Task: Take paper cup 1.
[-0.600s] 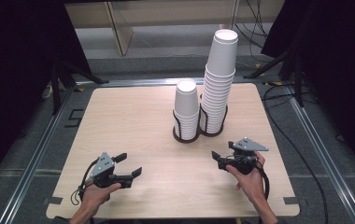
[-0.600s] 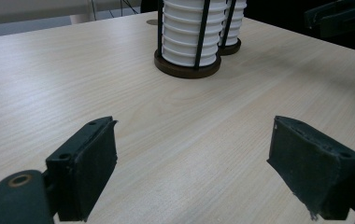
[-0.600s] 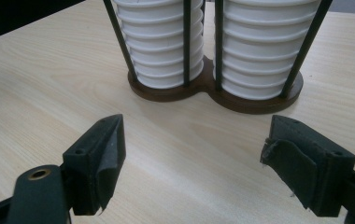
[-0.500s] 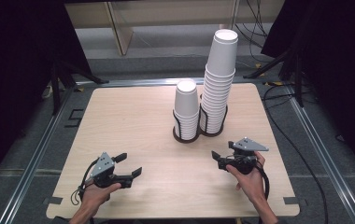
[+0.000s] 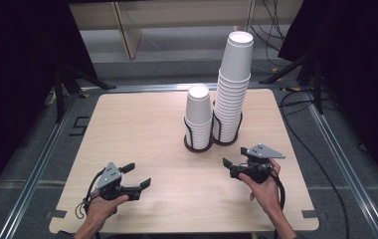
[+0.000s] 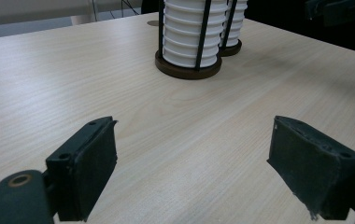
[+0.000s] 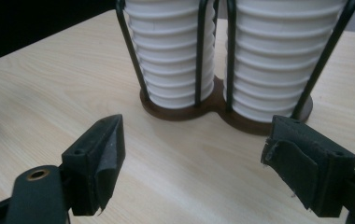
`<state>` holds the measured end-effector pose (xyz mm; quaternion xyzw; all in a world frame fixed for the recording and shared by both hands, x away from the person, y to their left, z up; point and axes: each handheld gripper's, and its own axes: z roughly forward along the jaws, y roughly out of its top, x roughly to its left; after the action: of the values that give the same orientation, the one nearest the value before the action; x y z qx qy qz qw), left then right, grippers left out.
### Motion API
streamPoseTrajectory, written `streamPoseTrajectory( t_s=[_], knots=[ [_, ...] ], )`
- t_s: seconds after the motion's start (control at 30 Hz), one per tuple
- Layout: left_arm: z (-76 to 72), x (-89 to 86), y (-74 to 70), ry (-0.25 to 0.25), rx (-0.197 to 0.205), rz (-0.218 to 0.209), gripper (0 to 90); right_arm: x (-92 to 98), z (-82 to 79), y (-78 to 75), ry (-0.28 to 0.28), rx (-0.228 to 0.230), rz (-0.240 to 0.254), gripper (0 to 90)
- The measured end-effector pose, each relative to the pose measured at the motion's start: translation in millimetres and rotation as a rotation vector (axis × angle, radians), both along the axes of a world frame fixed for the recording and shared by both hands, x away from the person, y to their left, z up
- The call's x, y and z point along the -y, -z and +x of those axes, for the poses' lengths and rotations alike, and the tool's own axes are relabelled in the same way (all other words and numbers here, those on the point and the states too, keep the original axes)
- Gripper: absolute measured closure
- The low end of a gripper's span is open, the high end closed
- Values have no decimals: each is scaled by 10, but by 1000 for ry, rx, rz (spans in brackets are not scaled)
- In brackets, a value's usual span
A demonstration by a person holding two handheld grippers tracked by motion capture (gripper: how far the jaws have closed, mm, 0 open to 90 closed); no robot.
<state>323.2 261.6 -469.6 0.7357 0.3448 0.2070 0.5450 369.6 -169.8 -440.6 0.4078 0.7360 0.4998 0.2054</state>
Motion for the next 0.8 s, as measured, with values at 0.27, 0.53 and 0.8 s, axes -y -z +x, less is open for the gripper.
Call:
streamPoseTrajectory(
  t_s=[0.27,0.53,0.8],
  knots=[
    [3,-11,-6,2,3,18,144,-137,91,-247,-37,18,35,180],
    [1,-4,6,1,-5,2,144,-349,268,-561,-63,92,43,165],
    [3,-3,12,1,-4,3,144,-580,471,-804,-32,128,33,160]
  ],
)
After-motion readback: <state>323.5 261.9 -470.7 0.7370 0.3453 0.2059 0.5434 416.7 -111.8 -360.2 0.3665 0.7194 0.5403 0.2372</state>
